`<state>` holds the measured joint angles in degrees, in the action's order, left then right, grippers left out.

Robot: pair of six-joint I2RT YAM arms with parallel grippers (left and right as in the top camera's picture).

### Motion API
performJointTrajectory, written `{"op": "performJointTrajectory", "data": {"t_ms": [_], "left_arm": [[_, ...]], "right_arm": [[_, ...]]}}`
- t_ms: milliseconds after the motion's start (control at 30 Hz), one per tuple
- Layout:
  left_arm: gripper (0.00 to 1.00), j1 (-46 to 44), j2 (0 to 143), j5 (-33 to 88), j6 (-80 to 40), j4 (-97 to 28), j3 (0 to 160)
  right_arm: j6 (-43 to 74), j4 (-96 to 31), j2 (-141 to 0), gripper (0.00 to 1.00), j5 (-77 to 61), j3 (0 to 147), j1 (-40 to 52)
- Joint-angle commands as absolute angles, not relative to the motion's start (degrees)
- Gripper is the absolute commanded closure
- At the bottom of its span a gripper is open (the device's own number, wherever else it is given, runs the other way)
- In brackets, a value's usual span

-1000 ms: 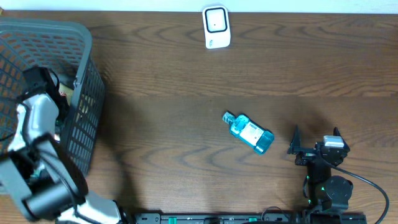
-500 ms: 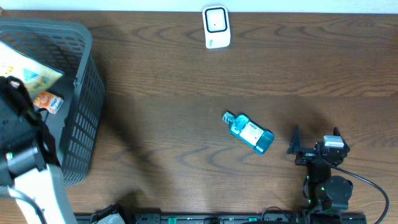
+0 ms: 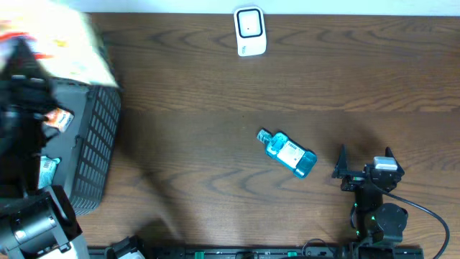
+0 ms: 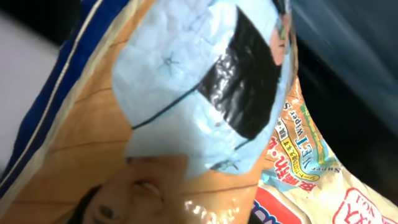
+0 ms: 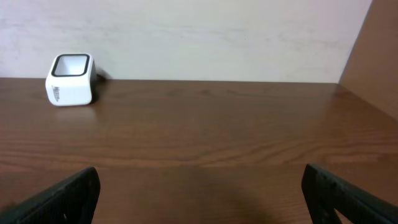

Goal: Scan the item barcode
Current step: 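Lift the snack bag out and set it beside the bottle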

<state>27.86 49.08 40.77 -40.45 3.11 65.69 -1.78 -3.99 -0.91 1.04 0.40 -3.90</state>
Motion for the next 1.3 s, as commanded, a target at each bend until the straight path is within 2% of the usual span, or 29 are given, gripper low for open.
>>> {"op": "performJointTrajectory", "data": {"t_ms": [0,100,367,533,633,767,867,900,1000,1133,1267], "left_arm": [[0.93,26.87,50.33,80.60,-23.90,3.51,66.43],[0.93,25.26,52.07,90.15,-17.63,3.33,65.10],[0.93,16.88,56.93,90.13,-12.97,1.80,58.41],[0.93,7.31,61.58,89.21,-8.34,1.83,54.94],[0.93,1.15,65.25,84.60,-8.34,1.56,54.26],[0.93,-6.96,70.74,69.60,-8.34,-2.98,54.22],[0.93,-12.88,74.76,49.21,-8.34,-9.61,54.22],[0.92,-17.15,77.45,35.20,-8.36,-13.28,54.22],[0.93,-23.68,81.82,19.25,-8.40,-16.67,54.22],[0.93,-30.26,87.37,8.23,-10.74,-16.58,54.22],[0.93,-34.39,92.25,4.40,-10.79,-14.15,54.22]], "right_arm": [[-2.22,-4.14,-0.75,0.01,0.93,0.32,-4.19],[-2.22,-4.14,-0.78,0.01,0.93,0.32,-4.19],[-2.22,-4.14,-0.78,0.01,0.93,0.32,-4.19],[-2.22,-4.14,-0.75,0.01,0.93,0.32,-4.19],[-2.24,-4.14,-0.75,0.01,0.93,0.32,-4.19],[-2.24,-4.14,-0.75,0.01,0.93,0.32,-4.19],[-2.22,-4.14,-0.78,0.01,0.93,0.32,-4.19],[-2.24,-4.14,-0.78,0.01,0.93,0.32,-4.19],[-2.22,-4.14,-0.78,0.01,0.93,0.32,-4.19],[-2.22,-4.14,-0.78,0.01,0.93,0.32,-4.19],[-2.24,-4.14,-0.78,0.01,0.93,0.32,-4.19]]}}
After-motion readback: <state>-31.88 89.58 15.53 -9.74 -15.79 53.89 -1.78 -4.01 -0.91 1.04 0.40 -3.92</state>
